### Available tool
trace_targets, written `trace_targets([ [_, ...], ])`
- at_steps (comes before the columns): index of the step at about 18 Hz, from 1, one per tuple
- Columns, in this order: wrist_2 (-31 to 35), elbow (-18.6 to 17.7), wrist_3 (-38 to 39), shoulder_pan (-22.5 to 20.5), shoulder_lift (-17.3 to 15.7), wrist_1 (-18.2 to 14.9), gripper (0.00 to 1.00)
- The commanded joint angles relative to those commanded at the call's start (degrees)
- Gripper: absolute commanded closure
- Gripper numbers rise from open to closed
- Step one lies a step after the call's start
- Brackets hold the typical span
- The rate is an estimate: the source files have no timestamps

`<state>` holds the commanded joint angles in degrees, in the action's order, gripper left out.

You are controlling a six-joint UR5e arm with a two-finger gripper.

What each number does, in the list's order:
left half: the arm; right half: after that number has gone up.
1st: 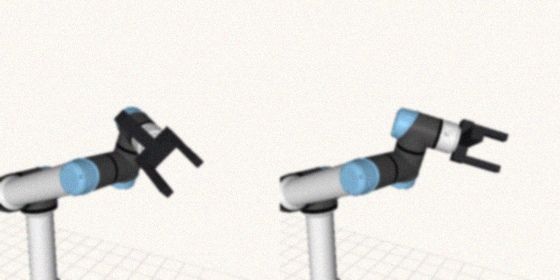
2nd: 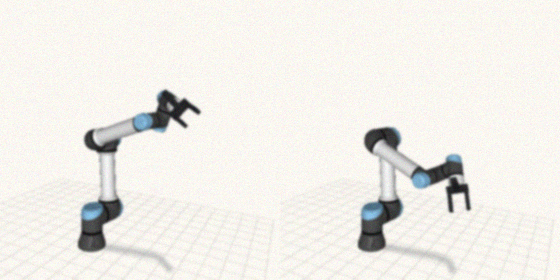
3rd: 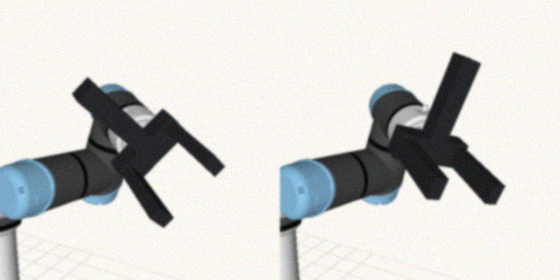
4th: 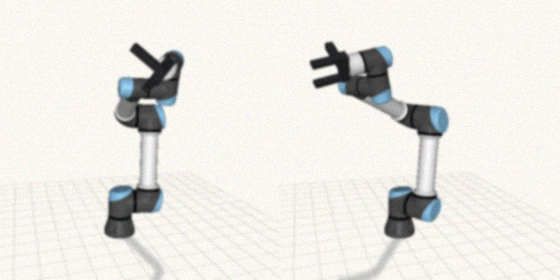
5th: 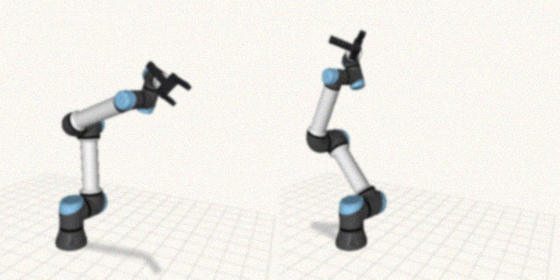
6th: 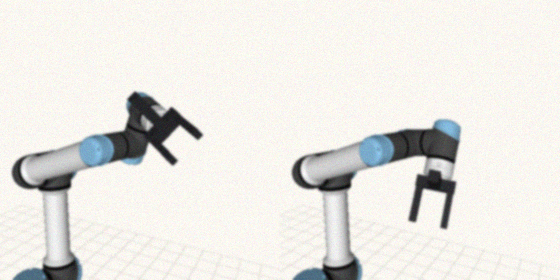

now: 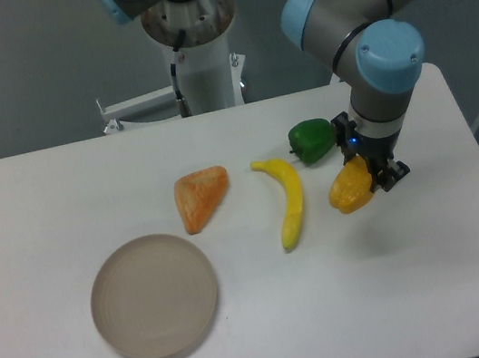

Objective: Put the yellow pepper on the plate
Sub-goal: 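Carry the grasped yellow pepper with the gripper toward the plate, then lower the yellow pepper onto the plate center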

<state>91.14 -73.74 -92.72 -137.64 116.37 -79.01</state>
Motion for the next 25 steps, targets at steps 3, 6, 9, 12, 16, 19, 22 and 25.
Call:
trace_targets([
  [3, 0.1, 0.1, 0.1, 0.1, 0.2, 0.2, 0.72],
  [6, -0.1, 0.9, 1.5, 0.7, 0.4, 0.0, 0.72],
  [9, -0.8, 1.1, 5.5, 3.5, -1.0, 0.0, 0.72],
  [12, -1.6, 0.9, 11.4, 7.3, -2.2, 0.2, 0.72],
  [16, -3.1, 1.1, 20.6, 12.6, -2.2, 0.8, 0.72],
  [19, -3.1, 1.1, 24.9, 16.9, -1.8, 1.8, 0.73],
  [22, -3.0, 1.3, 28.5, 20.5, 0.2, 2.5, 0.73],
  [25, -2.7, 0.4, 30.5, 24.8, 2.5, 4.7, 0.73],
])
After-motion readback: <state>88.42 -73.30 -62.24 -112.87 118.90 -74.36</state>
